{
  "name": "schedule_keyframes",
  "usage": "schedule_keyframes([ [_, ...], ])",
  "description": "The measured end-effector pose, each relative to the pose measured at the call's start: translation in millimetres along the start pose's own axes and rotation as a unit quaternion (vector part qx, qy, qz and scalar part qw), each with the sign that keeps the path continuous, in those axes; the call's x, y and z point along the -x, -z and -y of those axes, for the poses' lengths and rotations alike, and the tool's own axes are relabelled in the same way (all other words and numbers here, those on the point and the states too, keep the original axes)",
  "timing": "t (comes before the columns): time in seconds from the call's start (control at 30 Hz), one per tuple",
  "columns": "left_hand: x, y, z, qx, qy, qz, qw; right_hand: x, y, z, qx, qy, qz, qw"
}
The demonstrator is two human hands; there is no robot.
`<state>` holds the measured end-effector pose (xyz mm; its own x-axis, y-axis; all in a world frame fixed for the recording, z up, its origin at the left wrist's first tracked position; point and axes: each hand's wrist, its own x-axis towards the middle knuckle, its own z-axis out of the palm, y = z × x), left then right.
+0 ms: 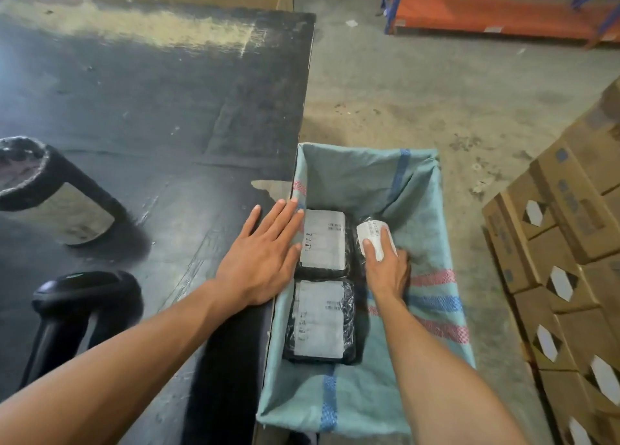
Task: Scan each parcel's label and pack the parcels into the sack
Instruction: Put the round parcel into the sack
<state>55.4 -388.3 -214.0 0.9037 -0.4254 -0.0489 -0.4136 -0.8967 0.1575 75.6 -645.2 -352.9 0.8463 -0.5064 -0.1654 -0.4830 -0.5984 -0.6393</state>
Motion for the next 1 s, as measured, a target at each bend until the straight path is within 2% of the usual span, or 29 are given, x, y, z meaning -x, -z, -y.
schedule_keyframes([
  [0.17,0.8,4.0,-2.5,0.007,0.007,0.006,1.000,-21.1,-32.1,-18.4,-0.044,-0.003,0.006,0.999],
  [0.47,2.2,6.4,-3.2,0.017,0.001,0.000,1.000,-32.0,-76.5,-49.9,-0.052,-0.029,-0.006,0.998],
  [0.67,2.0,8.8,-3.5,0.022,0.001,0.004,1.000,-40.2,-94.0,-61.7,0.146,0.053,0.040,0.987],
  [0.73,1.7,9.4,-4.0,0.020,0.001,0.007,1.000,-42.6,-94.7,-66.0,0.173,0.064,0.049,0.982],
  [1.0,1.8,11.1,-6.8,0.027,0.008,-0.003,1.000,-50.9,-93.8,-64.6,0.067,0.016,0.054,0.996],
])
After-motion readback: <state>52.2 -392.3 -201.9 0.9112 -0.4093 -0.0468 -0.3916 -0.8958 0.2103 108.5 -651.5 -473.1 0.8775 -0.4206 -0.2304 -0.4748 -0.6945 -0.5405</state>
